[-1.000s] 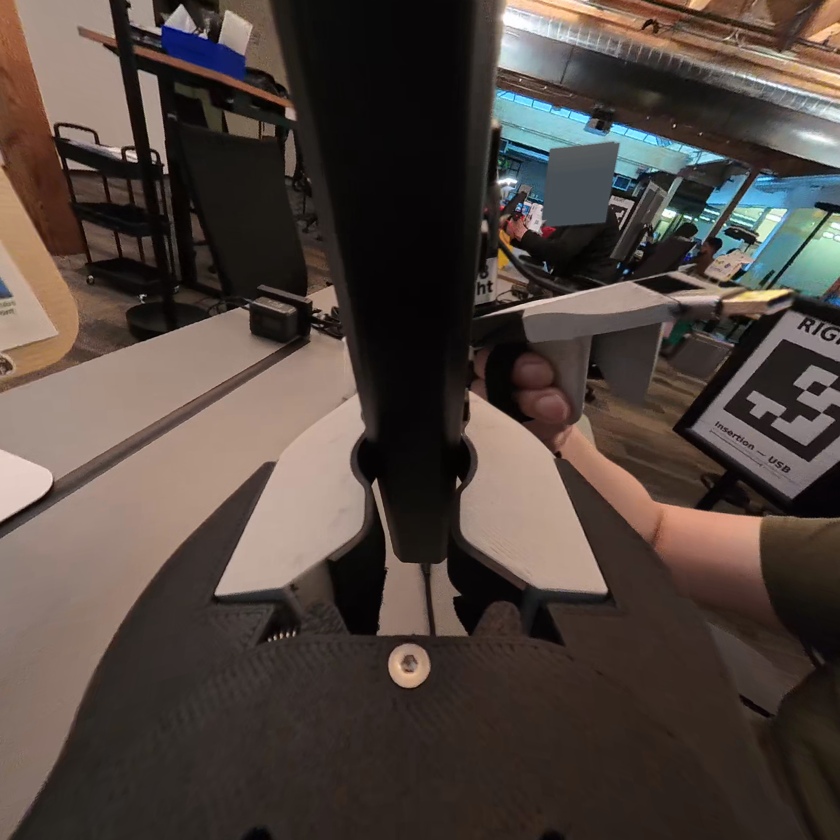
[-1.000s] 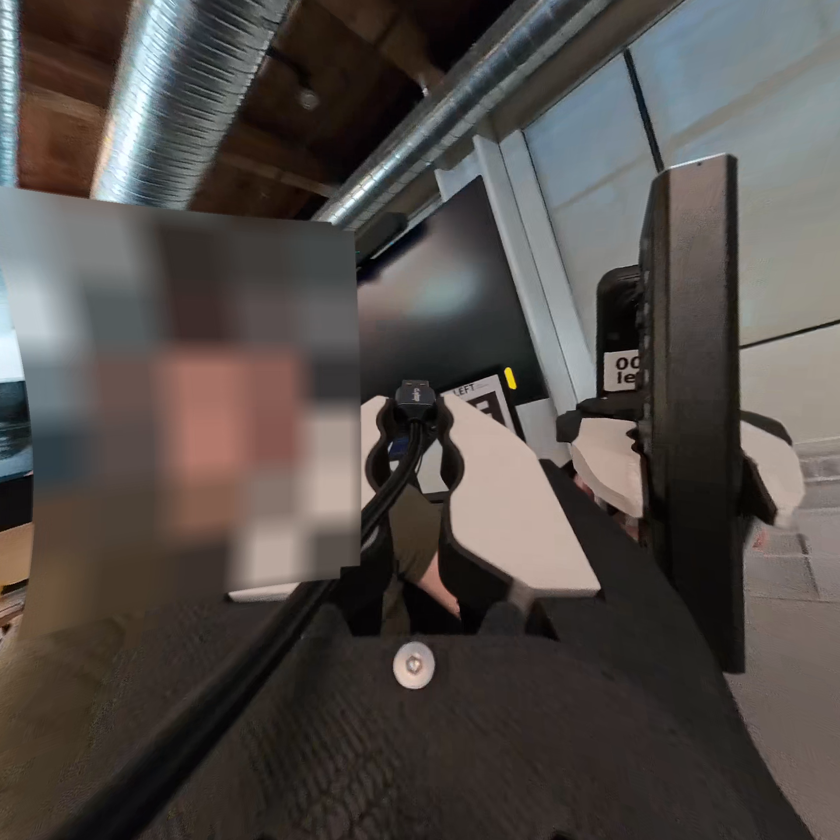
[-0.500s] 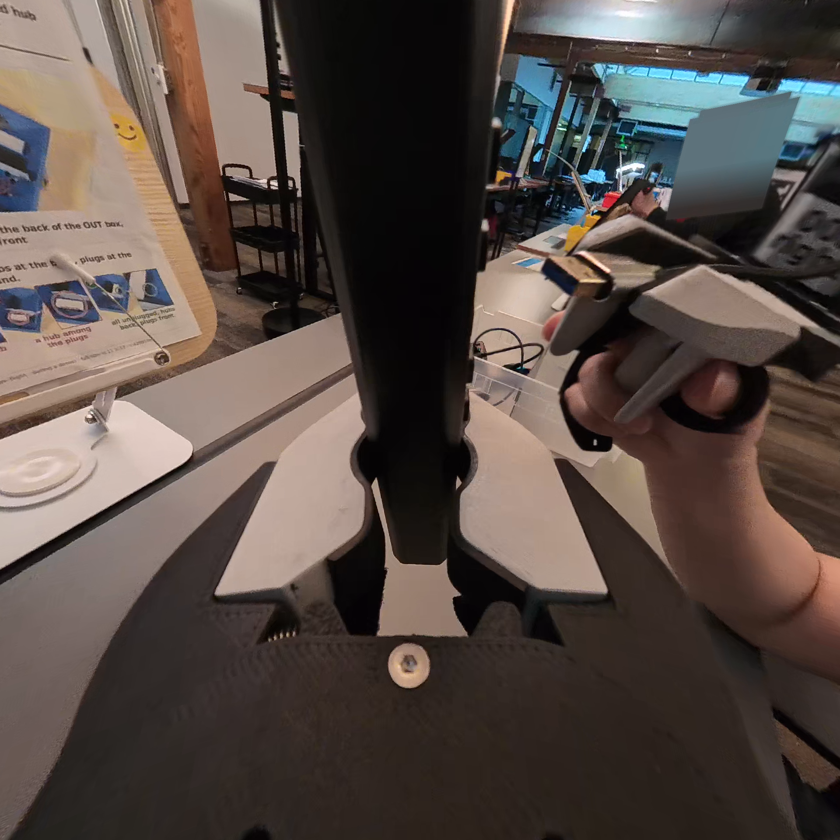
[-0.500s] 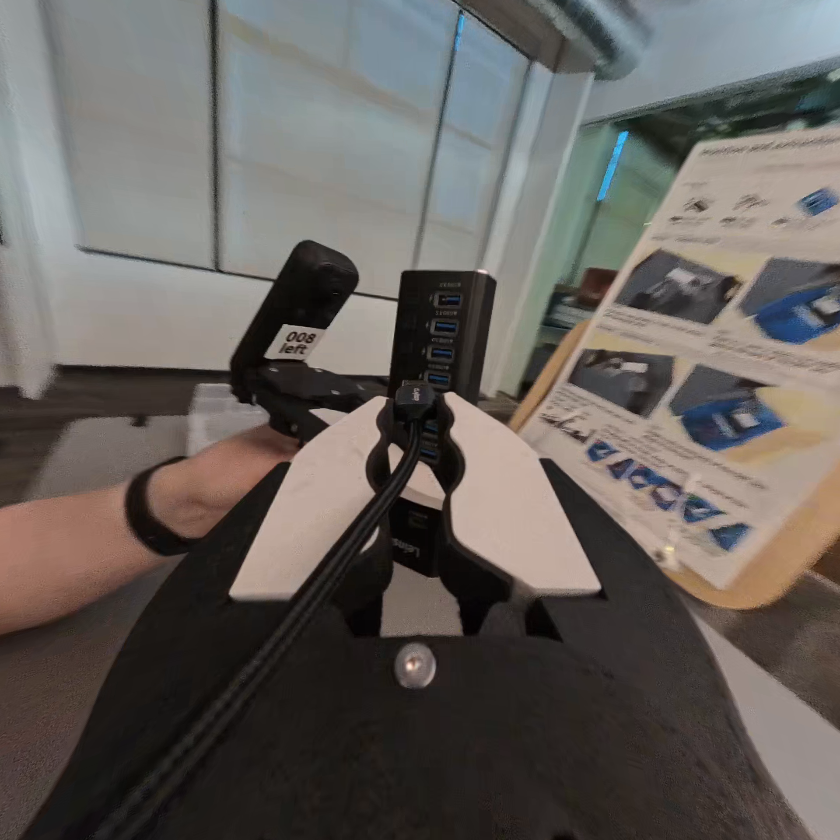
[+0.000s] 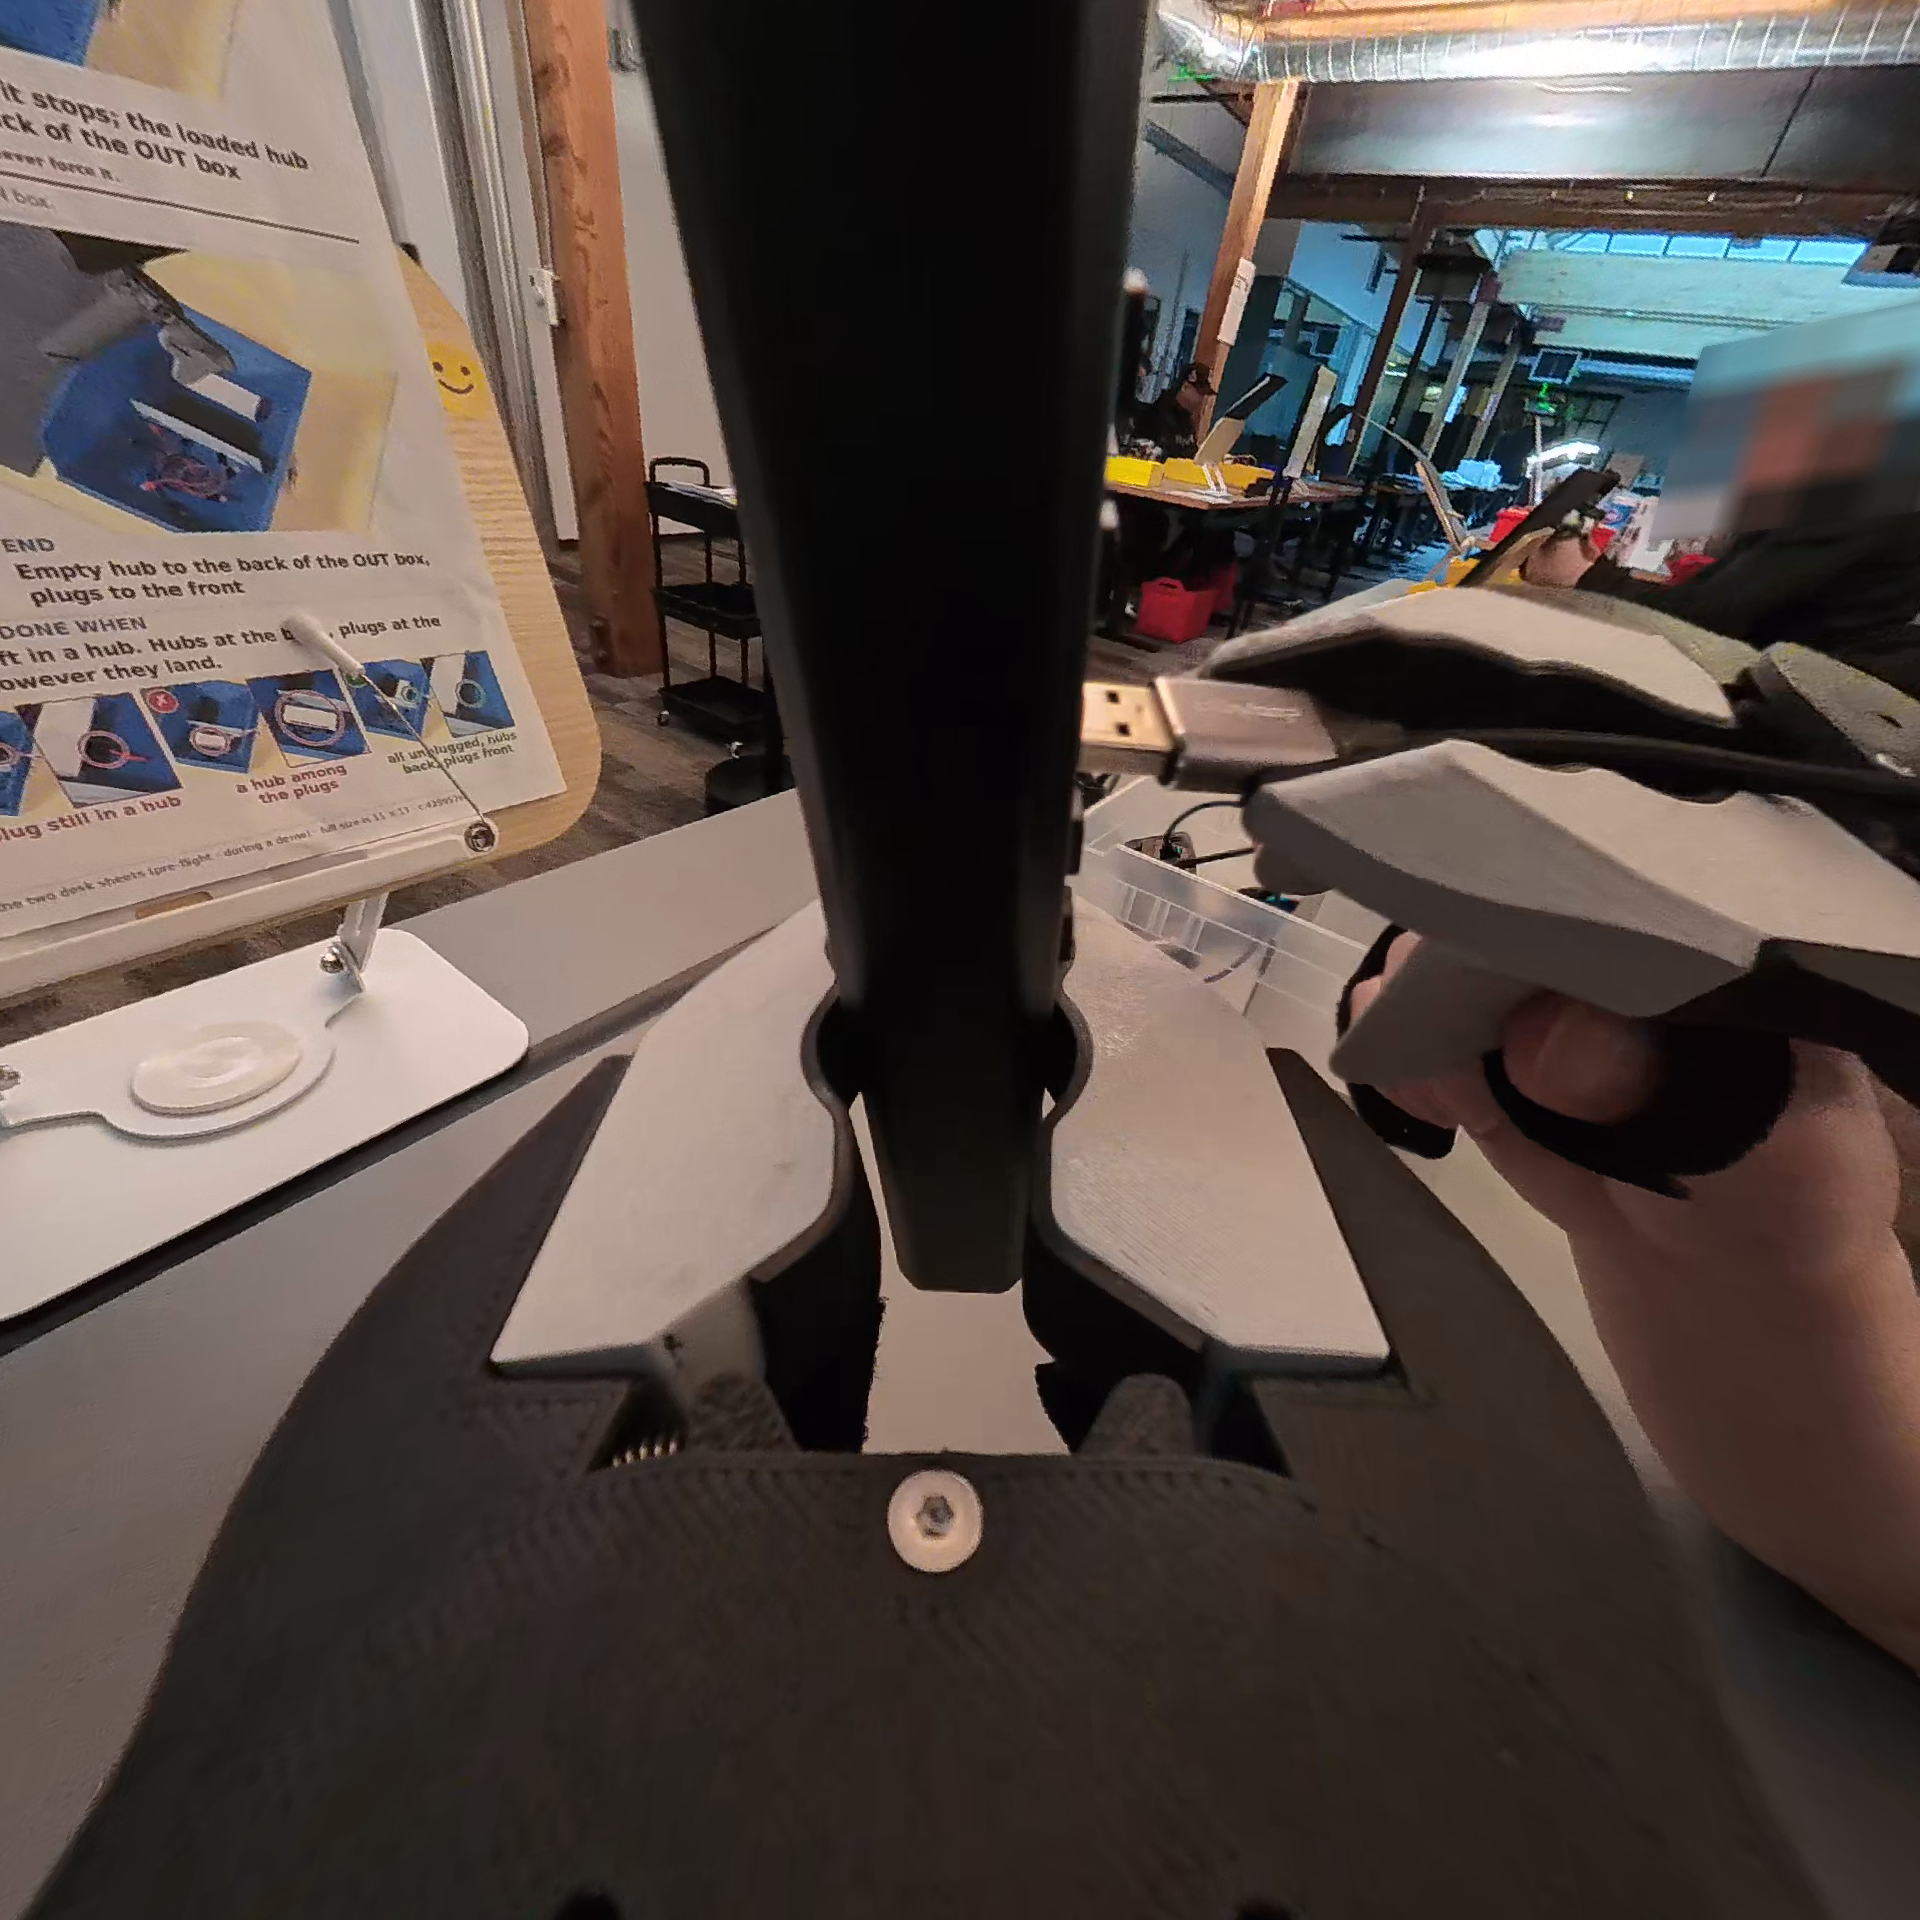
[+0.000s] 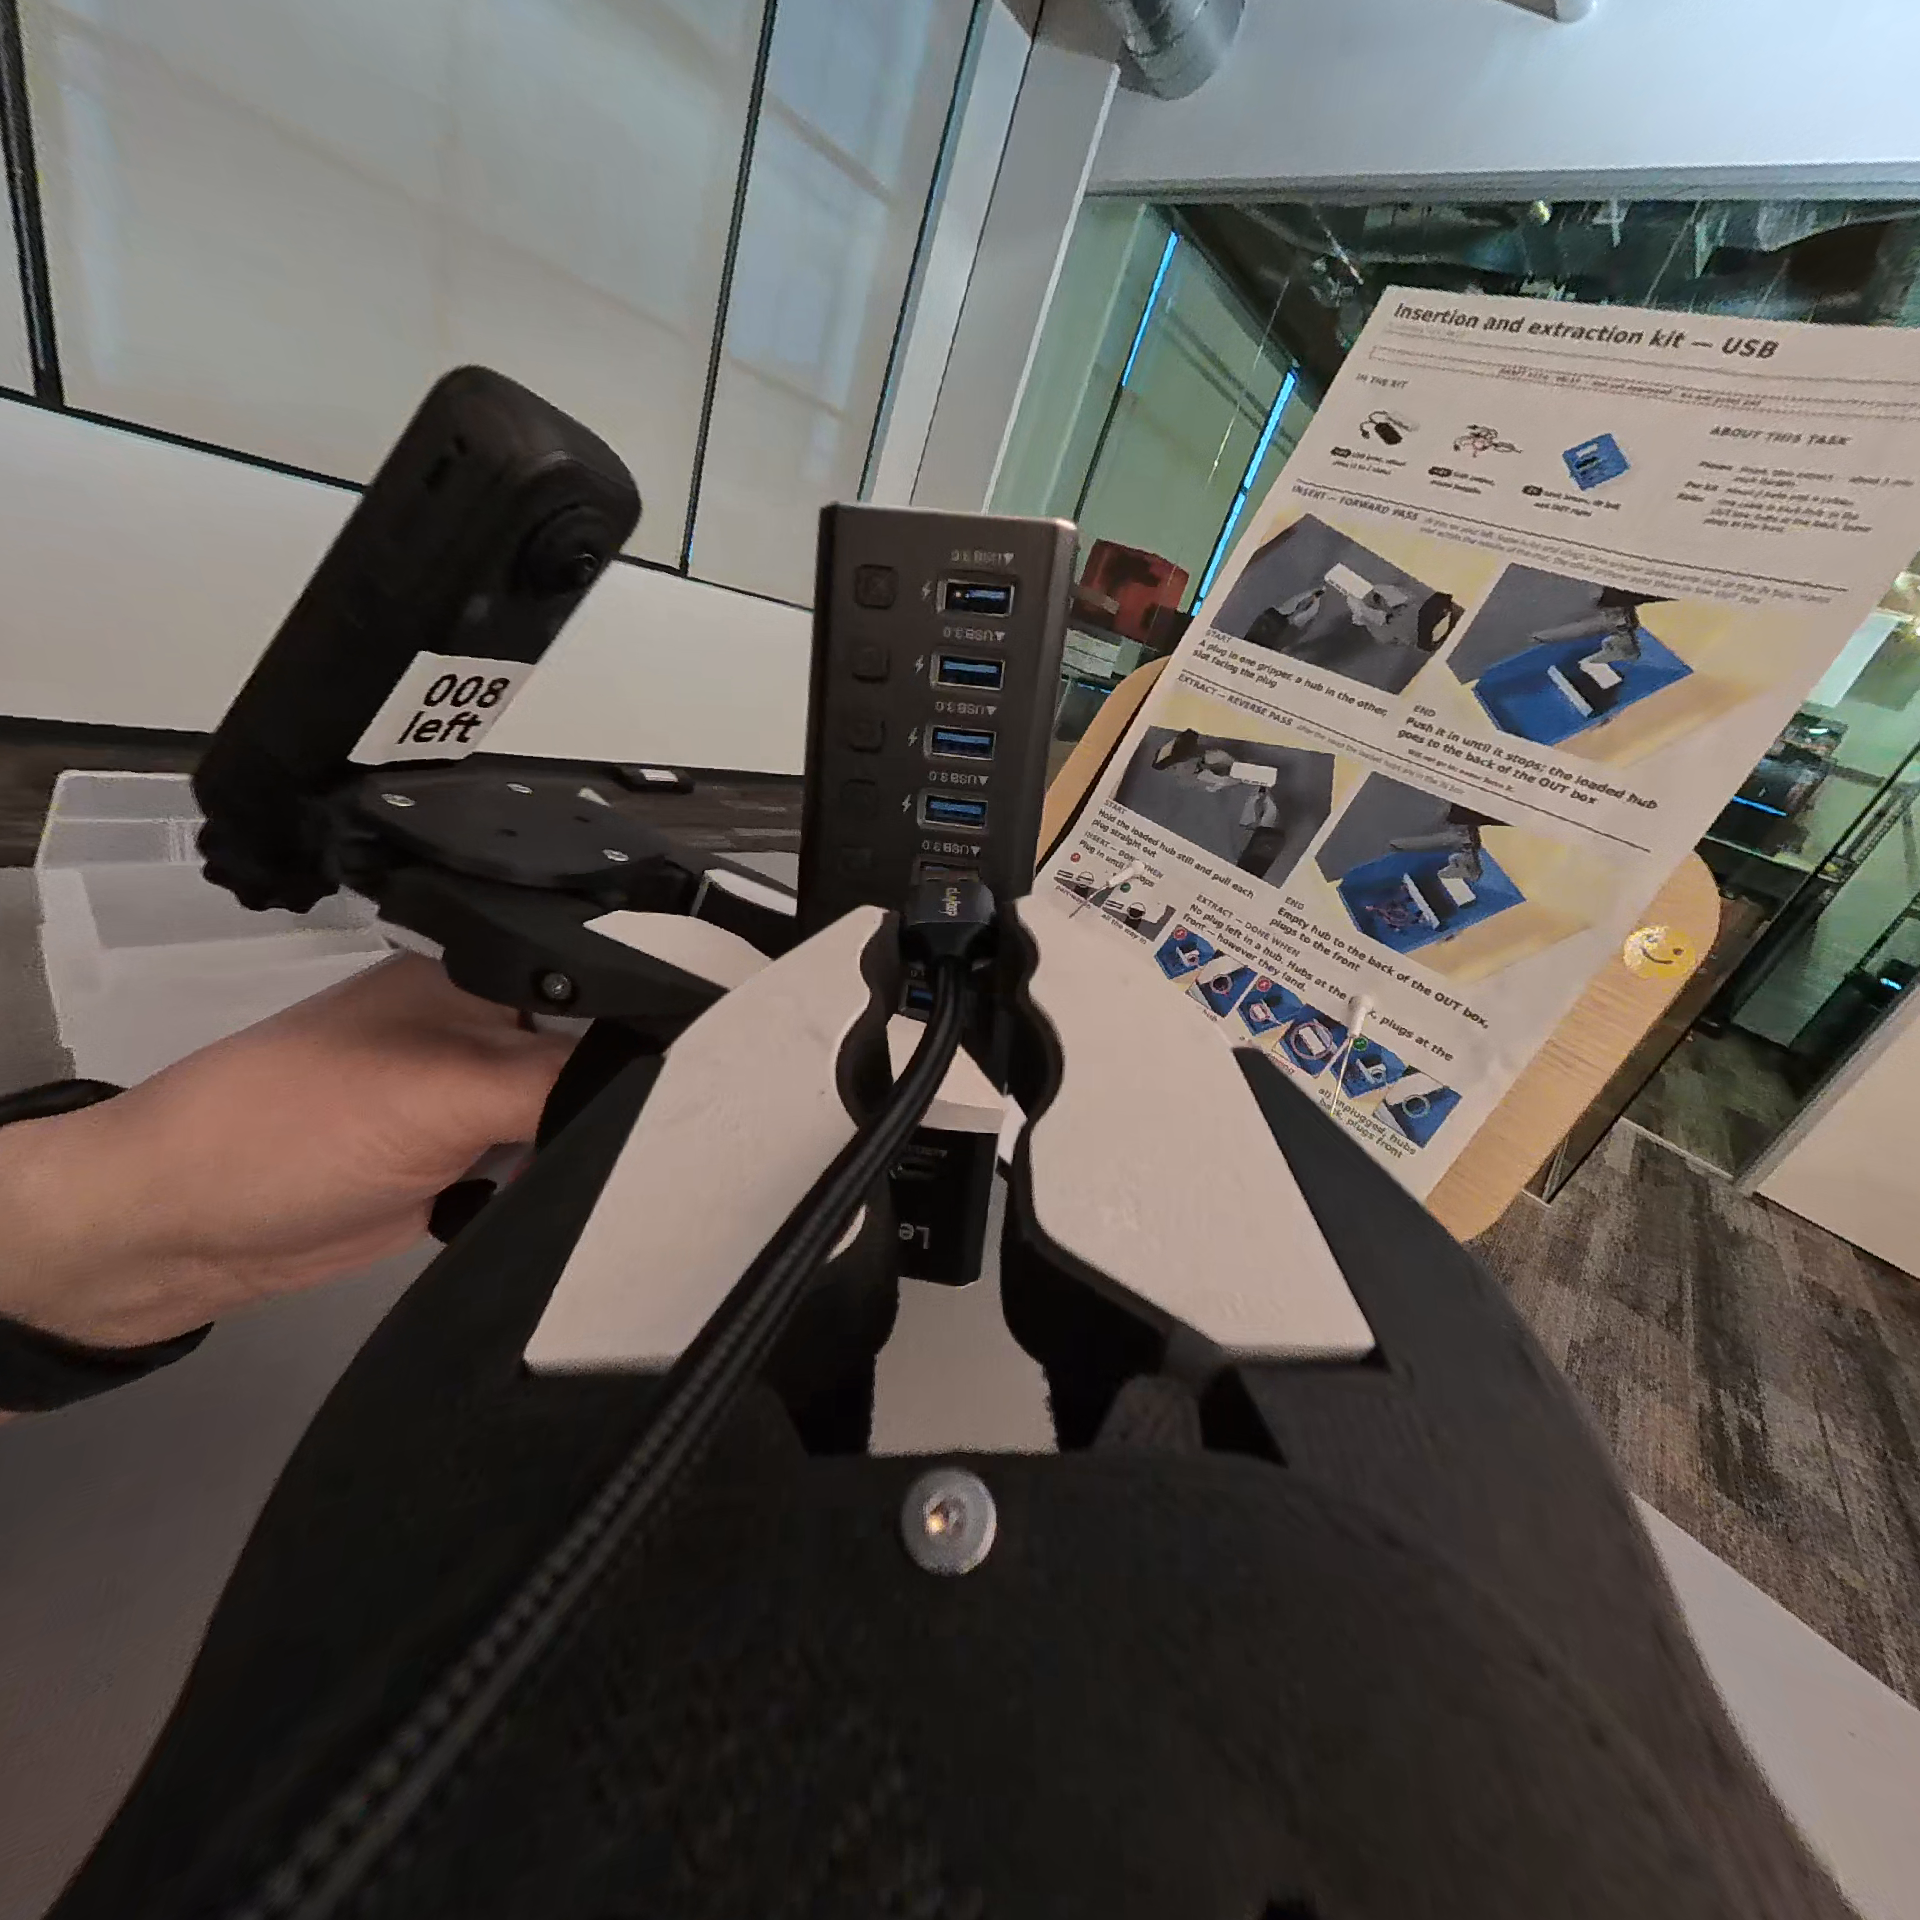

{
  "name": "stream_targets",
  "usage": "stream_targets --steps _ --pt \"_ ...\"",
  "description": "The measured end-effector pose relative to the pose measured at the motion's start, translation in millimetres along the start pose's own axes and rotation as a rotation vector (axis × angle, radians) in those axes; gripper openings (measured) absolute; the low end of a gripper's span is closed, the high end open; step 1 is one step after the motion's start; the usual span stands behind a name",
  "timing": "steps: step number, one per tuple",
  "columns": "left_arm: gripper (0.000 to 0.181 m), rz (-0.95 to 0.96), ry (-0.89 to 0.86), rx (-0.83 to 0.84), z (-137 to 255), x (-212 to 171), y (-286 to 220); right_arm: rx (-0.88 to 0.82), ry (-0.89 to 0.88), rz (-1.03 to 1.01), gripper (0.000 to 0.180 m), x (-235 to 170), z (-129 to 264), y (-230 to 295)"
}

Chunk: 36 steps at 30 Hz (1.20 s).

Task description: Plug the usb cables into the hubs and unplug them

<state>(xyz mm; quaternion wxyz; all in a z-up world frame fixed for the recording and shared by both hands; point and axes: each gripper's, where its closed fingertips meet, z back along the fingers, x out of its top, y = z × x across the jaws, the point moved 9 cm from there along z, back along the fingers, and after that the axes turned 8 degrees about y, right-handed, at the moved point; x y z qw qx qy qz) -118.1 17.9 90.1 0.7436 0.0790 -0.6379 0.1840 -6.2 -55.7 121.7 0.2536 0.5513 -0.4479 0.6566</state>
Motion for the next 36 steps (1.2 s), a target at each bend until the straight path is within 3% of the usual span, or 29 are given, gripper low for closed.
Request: stream_targets --steps 19,36 --pt "0.029 -0.339 -0.042 0.317 7.1 3.4 -14.1 -0.011 -0.12 -0.052 0.018 -3.3 0.4 6.0" --pt "0.029 -0.408 -0.081 0.233 12.1 3.7 -16.3 0.045 -0.179 -0.116 0.018 -5.2 1.8 6.2"
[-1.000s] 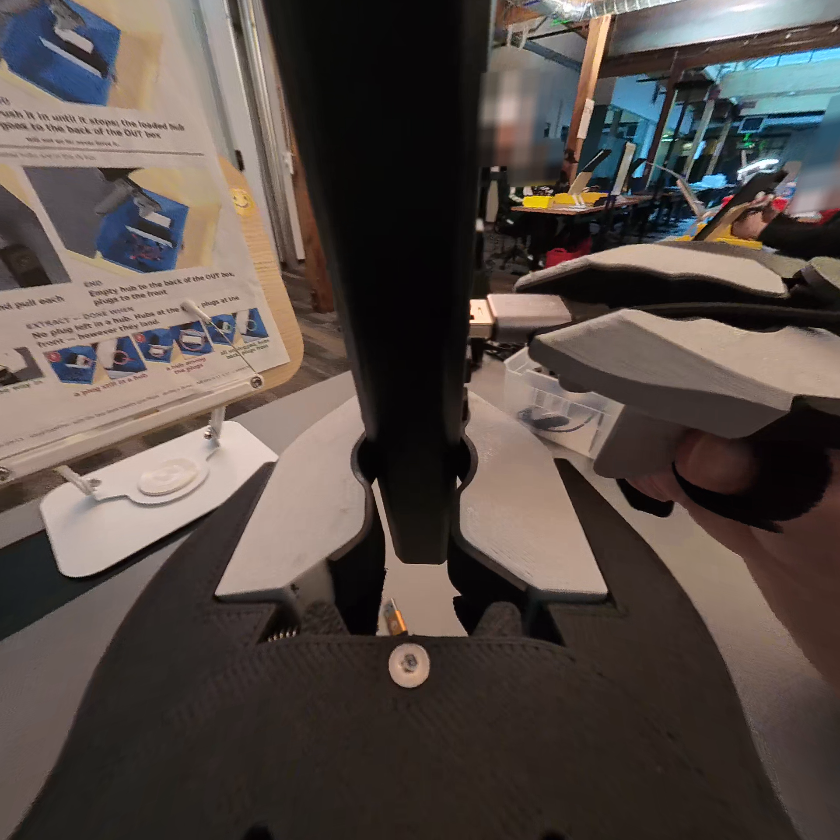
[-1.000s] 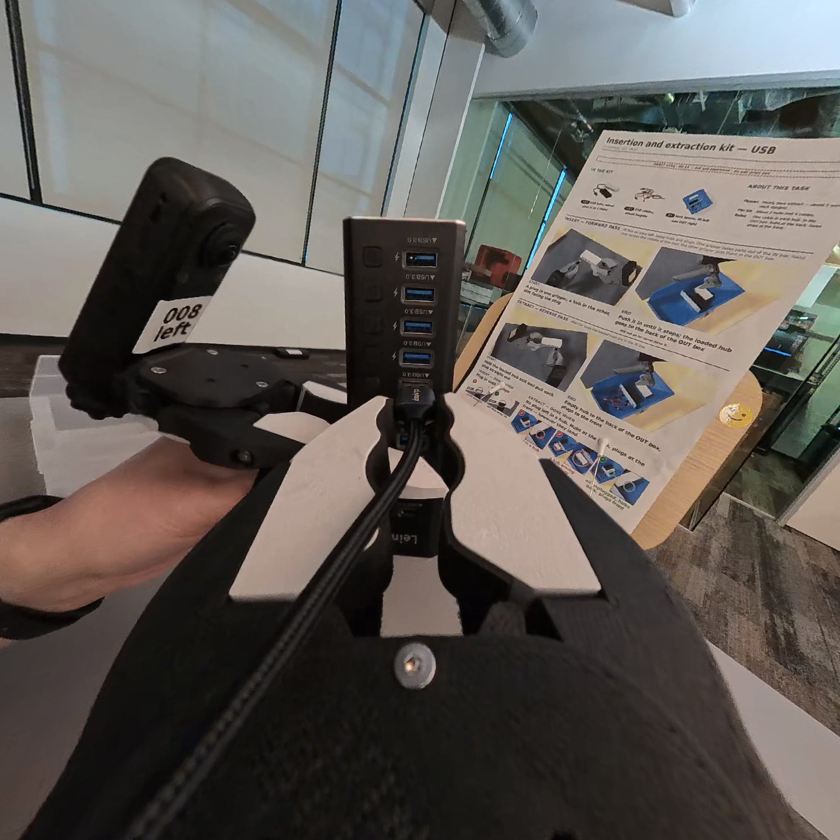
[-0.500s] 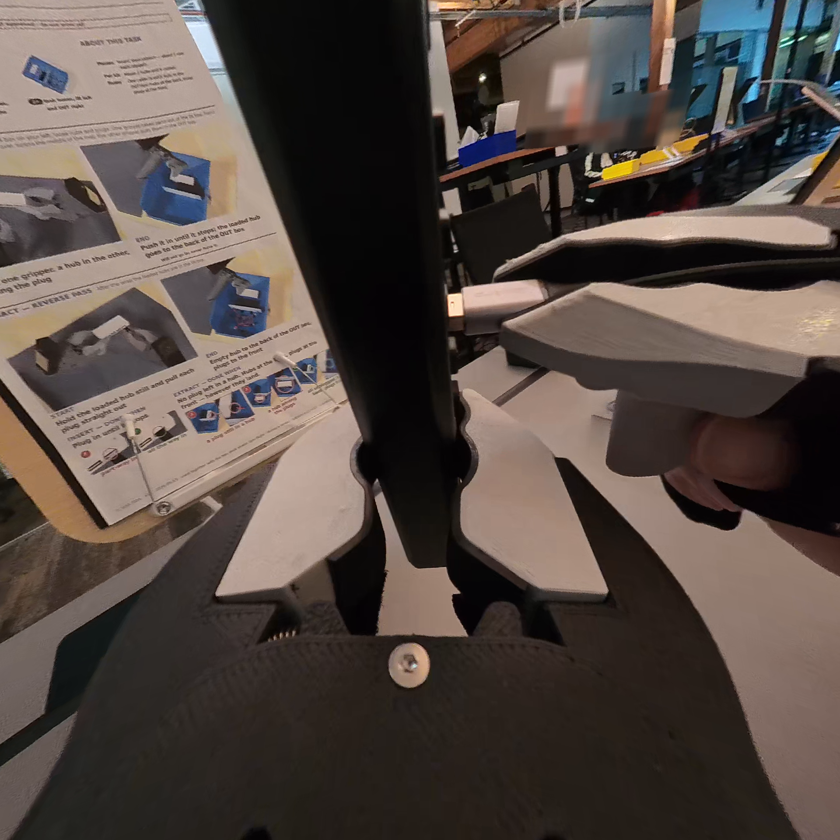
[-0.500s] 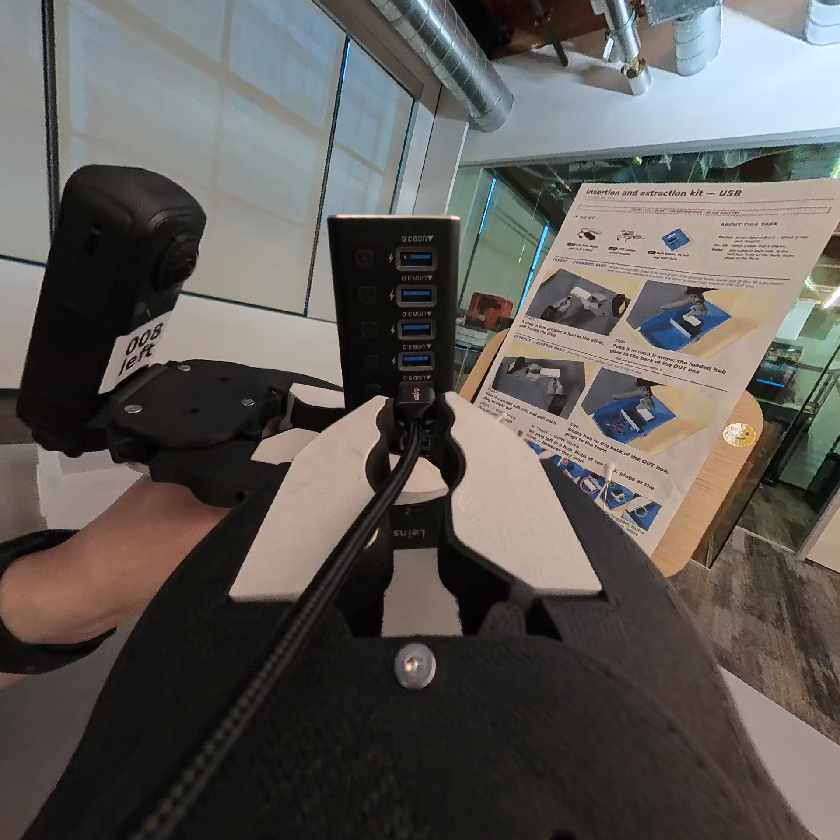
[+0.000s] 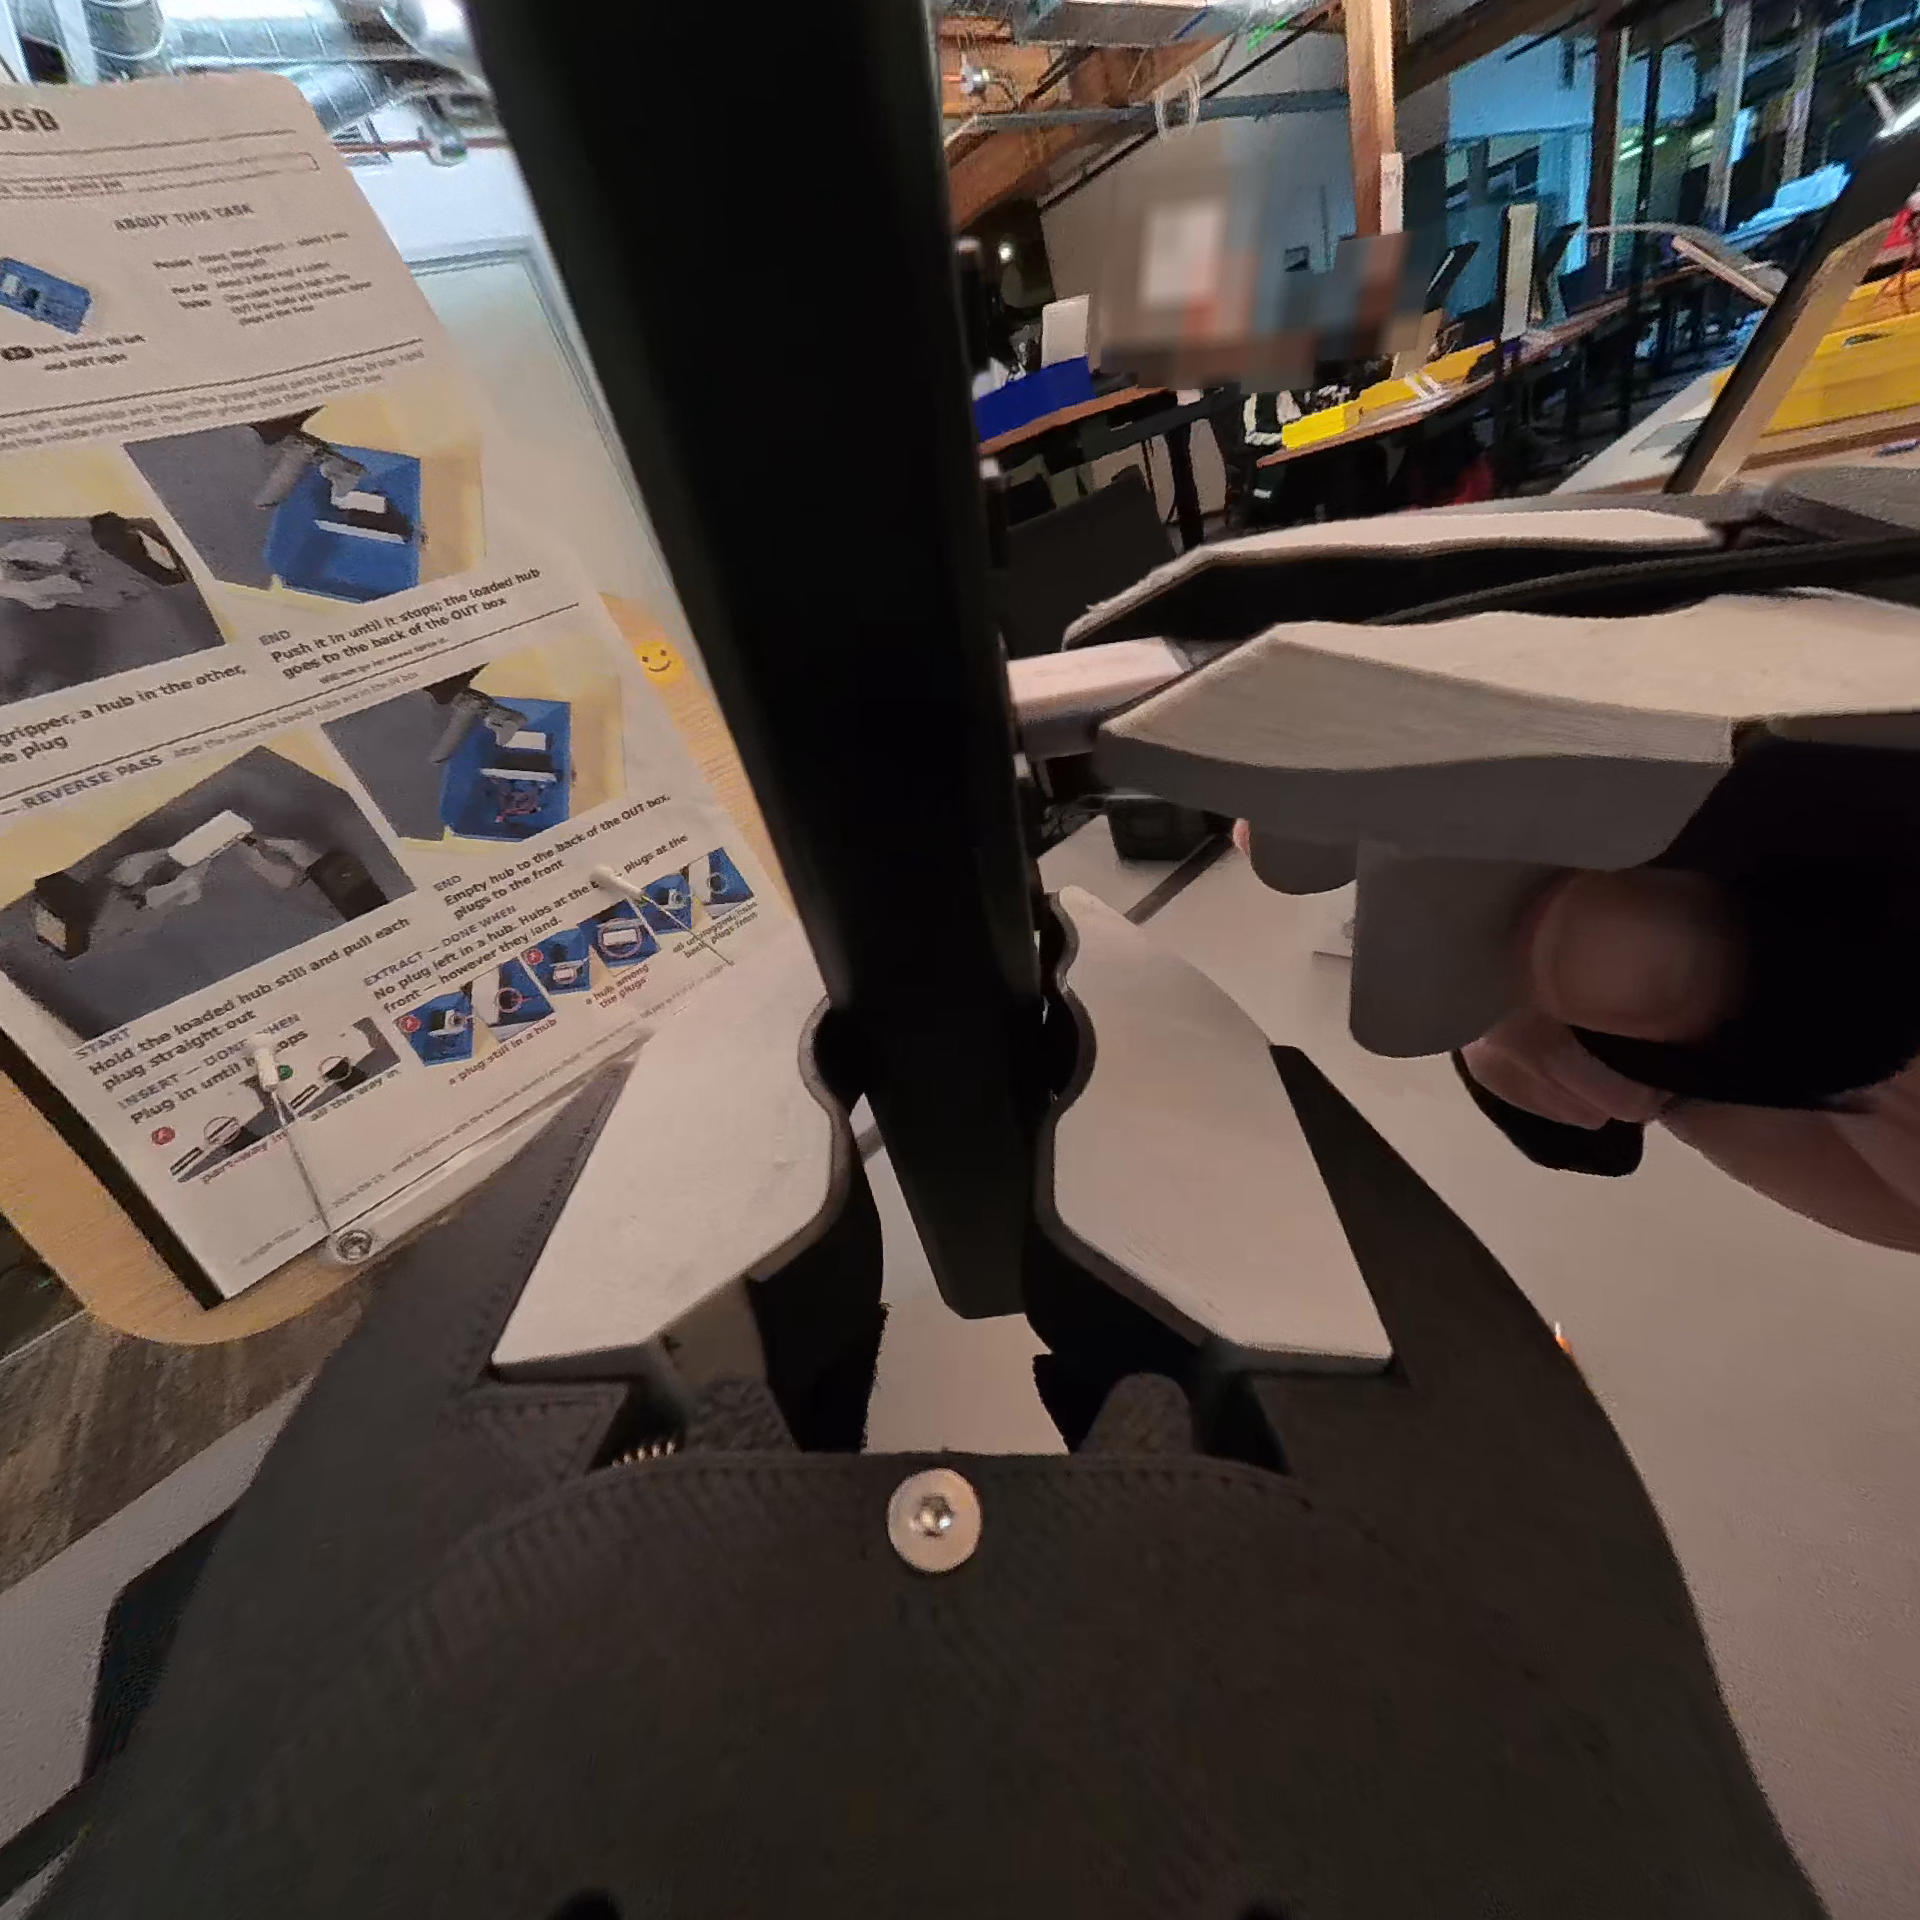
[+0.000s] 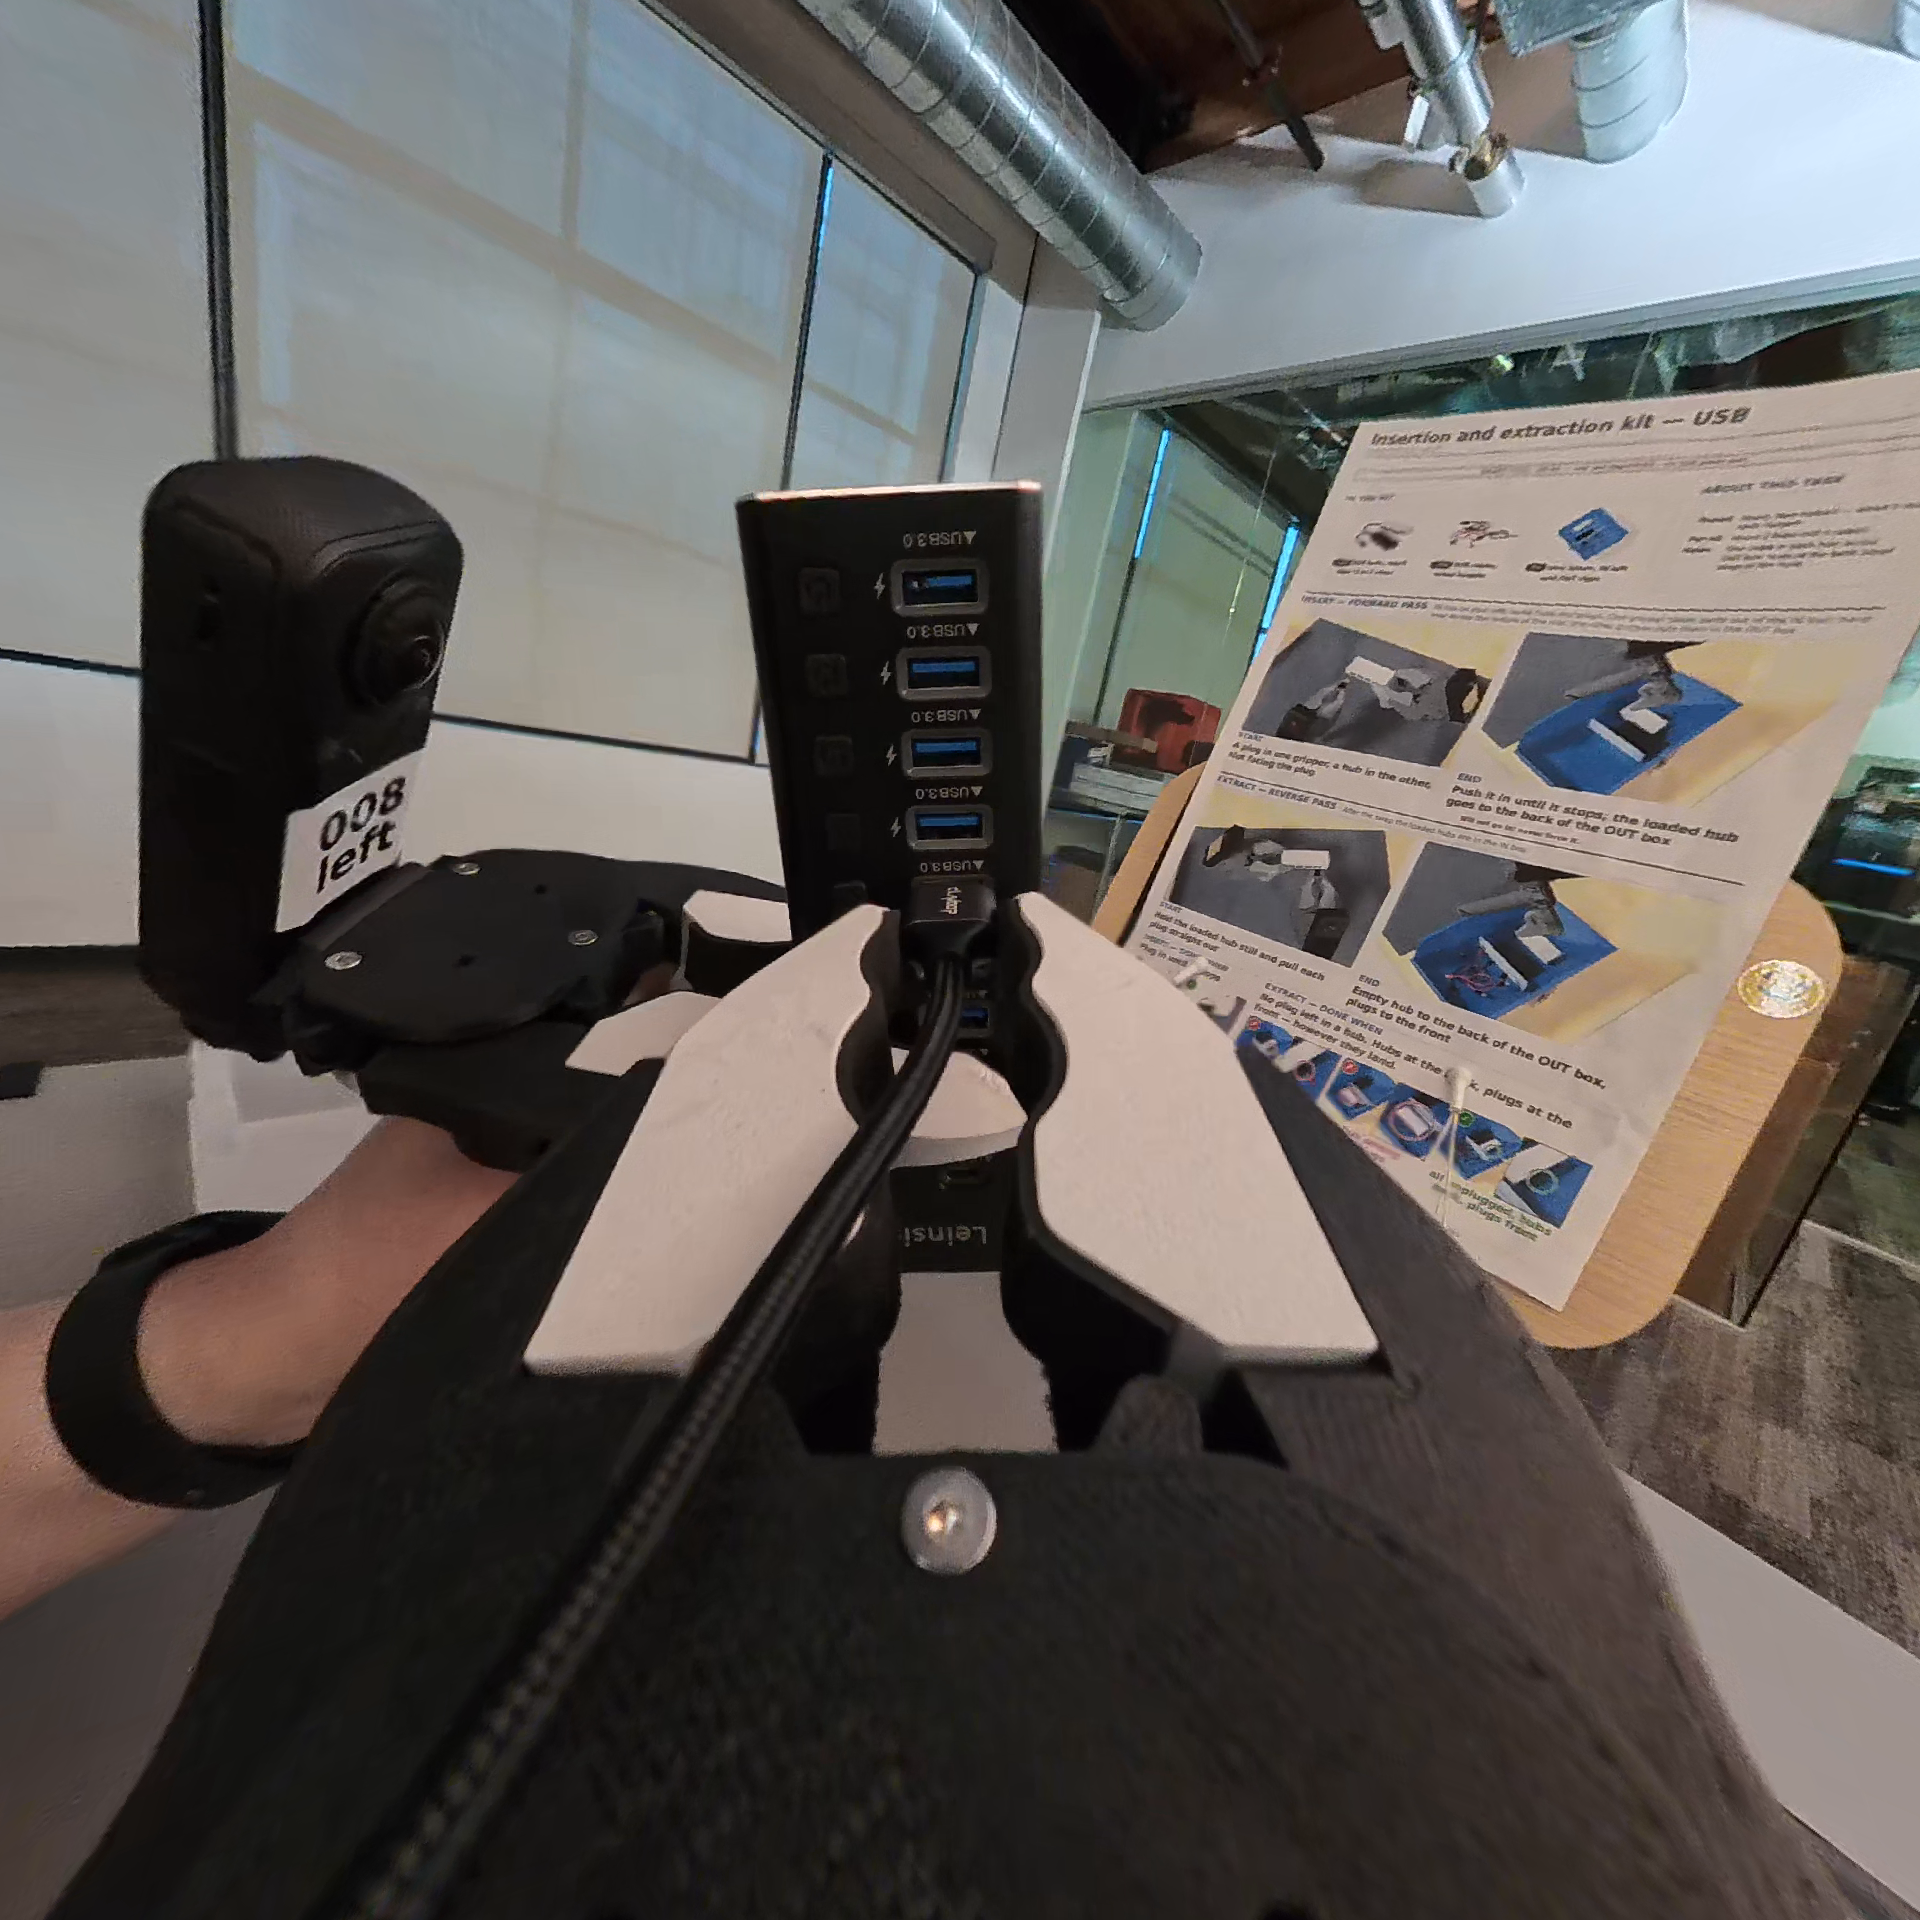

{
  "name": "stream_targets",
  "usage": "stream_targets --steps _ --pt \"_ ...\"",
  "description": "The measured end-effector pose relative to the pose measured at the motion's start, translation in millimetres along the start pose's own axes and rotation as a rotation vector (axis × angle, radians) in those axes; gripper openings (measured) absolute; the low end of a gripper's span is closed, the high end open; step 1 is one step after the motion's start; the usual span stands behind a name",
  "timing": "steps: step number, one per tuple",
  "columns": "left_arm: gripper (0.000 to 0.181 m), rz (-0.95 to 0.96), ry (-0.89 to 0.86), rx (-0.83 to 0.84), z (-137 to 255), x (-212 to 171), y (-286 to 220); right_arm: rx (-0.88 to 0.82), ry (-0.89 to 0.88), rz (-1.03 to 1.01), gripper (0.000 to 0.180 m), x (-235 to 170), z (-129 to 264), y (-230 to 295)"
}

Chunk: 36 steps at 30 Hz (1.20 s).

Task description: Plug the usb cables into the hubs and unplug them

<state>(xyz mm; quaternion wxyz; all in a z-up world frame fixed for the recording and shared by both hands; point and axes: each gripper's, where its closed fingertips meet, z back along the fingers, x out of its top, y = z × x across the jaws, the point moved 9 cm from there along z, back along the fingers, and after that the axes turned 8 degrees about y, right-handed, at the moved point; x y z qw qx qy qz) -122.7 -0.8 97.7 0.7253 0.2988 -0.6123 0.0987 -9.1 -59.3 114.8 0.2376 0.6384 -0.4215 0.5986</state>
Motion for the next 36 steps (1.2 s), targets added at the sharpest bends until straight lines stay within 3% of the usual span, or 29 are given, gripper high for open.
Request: stream_targets --steps 9,13,15,21,24,29,36 --pt "0.029 0.004 0.019 0.031 -3.0 -2.2 0.4 -0.032 0.015 0.002 0.018 -0.9 -1.1 2.1" --pt "0.029 0.154 0.031 -0.063 -13.0 -15.1 14.0 0.008 0.073 0.04 0.024 -10.2 -11.6 -5.5" --pt "0.028 0.216 0.051 -0.08 -19.3 -31.7 26.6 0.033 0.166 0.046 0.045 -23.3 -21.0 -10.7" --pt "0.029 0.419 0.09 -0.052 -31.3 -99.3 70.3 0.12 0.268 0.008 0.043 -78.6 -32.6 -44.4" --pt "0.029 0.371 0.139 -0.033 -36.2 -127.3 77.1 0.123 0.387 0.025 0.044 -110.7 -33.0 -65.6" --pt "0.029 0.39 0.212 -0.119 -49.9 -157.1 69.2 -0.019 0.617 0.051 0.041 -153.9 -30.8 -95.9" --pt "0.029 0.468 0.202 -0.226 -56.3 -162.3 58.8 -0.158 0.735 0.014 0.039 -180.7 -19.9 -125.9"
